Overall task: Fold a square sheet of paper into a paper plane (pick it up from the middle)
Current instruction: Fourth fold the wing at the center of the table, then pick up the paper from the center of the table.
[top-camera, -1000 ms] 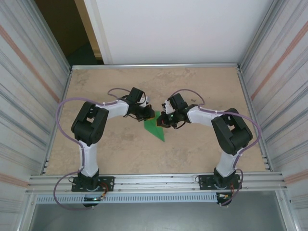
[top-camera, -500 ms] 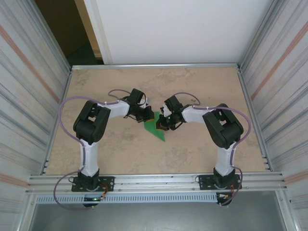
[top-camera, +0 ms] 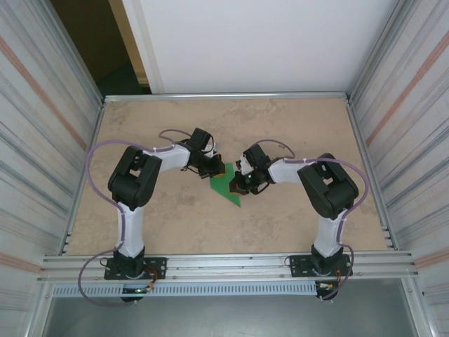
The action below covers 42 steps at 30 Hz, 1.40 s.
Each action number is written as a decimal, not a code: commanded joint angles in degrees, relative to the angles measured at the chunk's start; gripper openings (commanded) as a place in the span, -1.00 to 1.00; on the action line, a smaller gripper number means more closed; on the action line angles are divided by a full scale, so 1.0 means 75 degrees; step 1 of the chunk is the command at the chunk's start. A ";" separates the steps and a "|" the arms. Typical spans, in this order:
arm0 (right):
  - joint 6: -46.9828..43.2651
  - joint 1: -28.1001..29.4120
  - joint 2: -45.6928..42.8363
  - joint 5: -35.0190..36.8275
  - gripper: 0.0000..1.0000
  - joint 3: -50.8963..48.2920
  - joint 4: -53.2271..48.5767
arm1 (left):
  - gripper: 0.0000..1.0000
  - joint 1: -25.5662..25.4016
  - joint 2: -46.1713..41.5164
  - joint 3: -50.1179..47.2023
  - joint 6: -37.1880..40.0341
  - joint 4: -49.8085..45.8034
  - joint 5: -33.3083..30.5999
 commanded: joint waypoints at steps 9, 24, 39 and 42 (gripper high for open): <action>0.0580 0.0128 -0.2292 0.0155 -0.86 -0.2189 -0.0321 | -0.83 0.0022 0.0384 0.0077 0.0213 -0.0548 -0.0404; 0.0630 -0.0947 -0.1536 0.0500 -0.29 -0.0335 0.0718 | -0.32 0.0887 -0.1964 -0.1636 -0.1660 0.2350 0.0600; -0.0145 -0.0868 0.0179 -0.0549 -0.56 0.0718 0.0573 | 0.05 0.1332 -0.2391 -0.2771 -0.2017 0.2958 0.0630; -0.0172 -0.0856 0.0366 -0.0674 -0.58 0.0833 0.0585 | 0.06 0.1321 -0.2367 -0.2754 -0.2014 0.2971 0.0666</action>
